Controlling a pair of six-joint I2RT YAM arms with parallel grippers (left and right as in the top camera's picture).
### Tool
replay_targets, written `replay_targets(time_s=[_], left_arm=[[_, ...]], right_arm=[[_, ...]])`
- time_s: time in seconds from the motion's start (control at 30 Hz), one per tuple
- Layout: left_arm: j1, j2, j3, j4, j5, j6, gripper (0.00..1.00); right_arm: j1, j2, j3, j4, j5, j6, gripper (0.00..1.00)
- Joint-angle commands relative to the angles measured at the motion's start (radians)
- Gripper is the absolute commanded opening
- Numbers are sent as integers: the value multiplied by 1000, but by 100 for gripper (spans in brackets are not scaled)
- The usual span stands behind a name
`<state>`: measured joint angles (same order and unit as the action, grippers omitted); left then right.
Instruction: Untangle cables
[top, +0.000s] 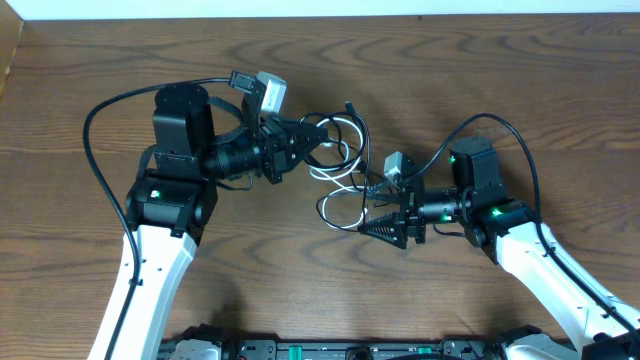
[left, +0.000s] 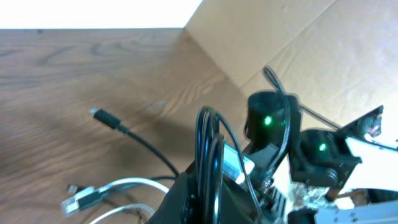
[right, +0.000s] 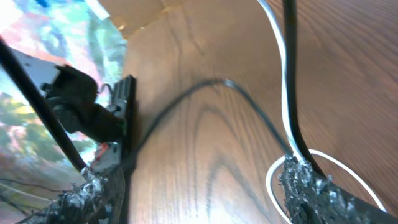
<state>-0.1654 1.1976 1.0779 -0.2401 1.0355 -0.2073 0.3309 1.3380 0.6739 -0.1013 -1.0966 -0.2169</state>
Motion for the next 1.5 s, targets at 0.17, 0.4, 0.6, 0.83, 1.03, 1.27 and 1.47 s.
replay_targets(time_s=[0.17, 0.4, 0.6, 0.83, 1.03, 1.27, 1.47], left_arm=[[5, -9, 30, 93, 37, -235, 8], [5, -9, 30, 122, -42, -333, 8], [5, -9, 29, 68, -240, -325, 7], [5, 0, 29, -28, -348, -299, 8], [5, 2, 29, -27, -297, -299, 7], [-16, 3, 29, -19, -145, -299, 8], [-61, 3, 29, -2, -127, -298, 8]], right_arm=[[-2, -11, 3, -54, 512, 100, 73], [-1, -11, 4, -73, 512, 104, 89], [-3, -13, 4, -75, 334, -5, 96], [-5, -87, 12, -70, 515, 24, 97], [-5, -197, 12, 13, 404, 17, 99], [-2, -201, 12, 99, 273, 23, 99], [-2, -201, 12, 129, 224, 31, 99]])
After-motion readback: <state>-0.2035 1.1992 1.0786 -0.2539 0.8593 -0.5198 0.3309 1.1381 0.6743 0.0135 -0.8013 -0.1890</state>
